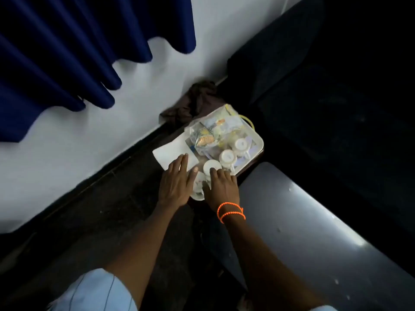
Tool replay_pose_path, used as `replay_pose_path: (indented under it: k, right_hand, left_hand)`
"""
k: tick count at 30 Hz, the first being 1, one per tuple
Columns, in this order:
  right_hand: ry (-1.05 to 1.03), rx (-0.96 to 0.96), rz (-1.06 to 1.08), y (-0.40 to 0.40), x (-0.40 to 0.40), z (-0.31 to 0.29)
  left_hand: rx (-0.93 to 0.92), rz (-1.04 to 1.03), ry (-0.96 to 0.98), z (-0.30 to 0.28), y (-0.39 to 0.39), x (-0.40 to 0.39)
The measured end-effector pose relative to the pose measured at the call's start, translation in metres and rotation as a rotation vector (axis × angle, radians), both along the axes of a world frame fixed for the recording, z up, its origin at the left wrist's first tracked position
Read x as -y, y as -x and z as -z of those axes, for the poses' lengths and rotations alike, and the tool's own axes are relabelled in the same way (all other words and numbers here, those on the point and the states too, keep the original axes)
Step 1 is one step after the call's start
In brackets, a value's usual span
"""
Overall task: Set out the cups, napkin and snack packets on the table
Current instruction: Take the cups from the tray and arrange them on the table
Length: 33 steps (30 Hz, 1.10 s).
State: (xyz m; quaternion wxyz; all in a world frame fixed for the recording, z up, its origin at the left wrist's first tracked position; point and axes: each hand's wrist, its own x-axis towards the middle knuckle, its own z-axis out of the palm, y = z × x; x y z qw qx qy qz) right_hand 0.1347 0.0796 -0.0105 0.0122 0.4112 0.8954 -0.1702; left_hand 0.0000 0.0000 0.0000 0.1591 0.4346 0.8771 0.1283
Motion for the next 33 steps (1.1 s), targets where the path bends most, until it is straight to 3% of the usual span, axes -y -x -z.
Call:
replay_pose_path:
  k: [3,11,16,20,24,28,30,33]
  right_hand:
    - [0.053,-0.040,0.016,0.009,0.007,0.020]
    - [0.224,-0.294,0.279,0.018,0.019,0.034]
    - [0.368,-0.374,0.365,0.015,0.022,0.029]
    - [0.601,-0.490,0.563,0.012,0.022,0.017]
    - [0.795,-0.722,0.812,0.001,0.015,0.004]
    - [0.930,-0.863,0.953,-0.024,0.008,0.007]
    - [0.992,-0.895,0.978,-0.035,0.004,0.009]
    - [1.092,-0.925,0.950,-0.052,-0.005,0.013]
  left_hand:
    - [-0.019,-0.077,0.005,0.014,0.002,-0.004]
    - [0.389,-0.433,0.038,0.030,0.002,-0.024]
    - [0.434,-0.577,-0.024,0.020,-0.002,-0.022]
    - [0.412,-0.634,-0.099,0.009,-0.009,-0.017]
    - [0.567,-0.705,-0.194,0.007,-0.025,-0.013]
    - [0.922,-0.801,-0.303,0.003,-0.047,-0.014]
    - [1.090,-0.803,-0.311,0.000,-0.059,-0.015]
    - [1.158,-0.716,-0.267,-0.006,-0.079,-0.017]
